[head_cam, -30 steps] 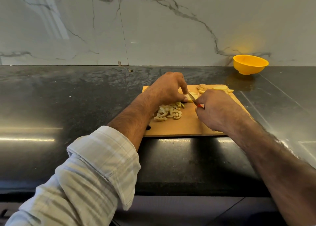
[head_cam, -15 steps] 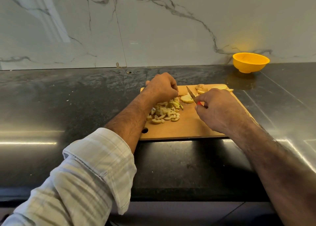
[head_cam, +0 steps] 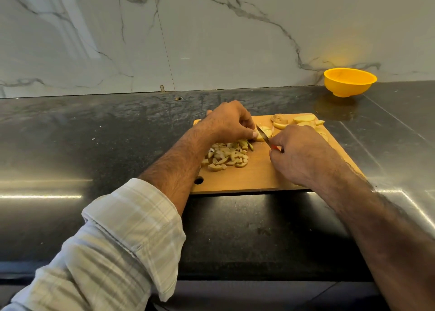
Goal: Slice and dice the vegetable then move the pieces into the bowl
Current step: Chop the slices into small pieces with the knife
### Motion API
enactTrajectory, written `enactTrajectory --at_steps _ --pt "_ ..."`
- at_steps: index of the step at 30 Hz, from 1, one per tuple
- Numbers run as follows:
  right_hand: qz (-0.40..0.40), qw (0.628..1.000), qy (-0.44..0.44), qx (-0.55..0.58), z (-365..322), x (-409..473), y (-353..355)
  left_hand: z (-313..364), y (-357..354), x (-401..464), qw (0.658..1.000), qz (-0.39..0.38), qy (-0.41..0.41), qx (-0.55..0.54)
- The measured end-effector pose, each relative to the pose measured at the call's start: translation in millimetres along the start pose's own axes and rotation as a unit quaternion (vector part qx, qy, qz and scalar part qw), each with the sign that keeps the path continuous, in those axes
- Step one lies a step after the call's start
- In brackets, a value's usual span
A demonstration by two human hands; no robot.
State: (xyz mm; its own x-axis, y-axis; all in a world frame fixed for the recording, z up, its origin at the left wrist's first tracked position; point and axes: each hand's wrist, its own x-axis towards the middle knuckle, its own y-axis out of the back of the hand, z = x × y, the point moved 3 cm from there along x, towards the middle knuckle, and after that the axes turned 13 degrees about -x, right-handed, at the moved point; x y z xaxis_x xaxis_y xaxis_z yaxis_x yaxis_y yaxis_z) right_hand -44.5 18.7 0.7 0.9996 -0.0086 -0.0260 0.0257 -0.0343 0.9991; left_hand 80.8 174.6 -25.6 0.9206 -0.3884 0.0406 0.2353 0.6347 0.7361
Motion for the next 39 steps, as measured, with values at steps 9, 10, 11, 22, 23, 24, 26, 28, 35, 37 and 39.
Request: enactTrajectory --at_steps 9,10,11,22,23,24,26,28,35,37,39 --pt "0.010 1.000 -0.001 -0.016 -16 9 1 2 -1 -3 0.999 0.002 0.017 -0.030" --pt "0.007 1.000 -0.002 -0.012 -15 12 -2 2 0 -4 0.999 0.003 0.018 -0.027" --pt "0.012 1.000 -0.001 -0.005 -13 13 -5 2 0 -5 1.000 0.003 0.017 -0.021" --pt "0.049 0.999 0.020 -0.010 0 8 -2 5 7 -14 0.999 0.035 0.018 0.017" --pt "0.040 0.999 0.024 -0.017 -1 7 -2 5 7 -15 0.999 0.039 0.018 0.020" --pt "0.032 0.999 0.026 -0.021 -2 6 -1 5 8 -15 0.999 0.040 0.019 0.020" --pt "0.019 0.999 0.024 -0.026 -4 6 -1 7 8 -16 0.999 0.044 0.022 0.021" --pt "0.007 0.999 0.020 -0.025 -5 10 -2 6 7 -16 0.999 0.044 0.024 0.016" --pt "0.008 0.999 0.024 -0.022 -16 15 -7 8 7 -17 0.999 0.041 0.025 -0.005" --pt "0.018 0.999 0.027 -0.007 -15 18 -8 9 7 -18 0.999 0.037 0.026 -0.009" --pt "0.035 0.998 0.026 0.035 -9 20 -7 7 7 -18 0.999 0.033 0.030 -0.008"
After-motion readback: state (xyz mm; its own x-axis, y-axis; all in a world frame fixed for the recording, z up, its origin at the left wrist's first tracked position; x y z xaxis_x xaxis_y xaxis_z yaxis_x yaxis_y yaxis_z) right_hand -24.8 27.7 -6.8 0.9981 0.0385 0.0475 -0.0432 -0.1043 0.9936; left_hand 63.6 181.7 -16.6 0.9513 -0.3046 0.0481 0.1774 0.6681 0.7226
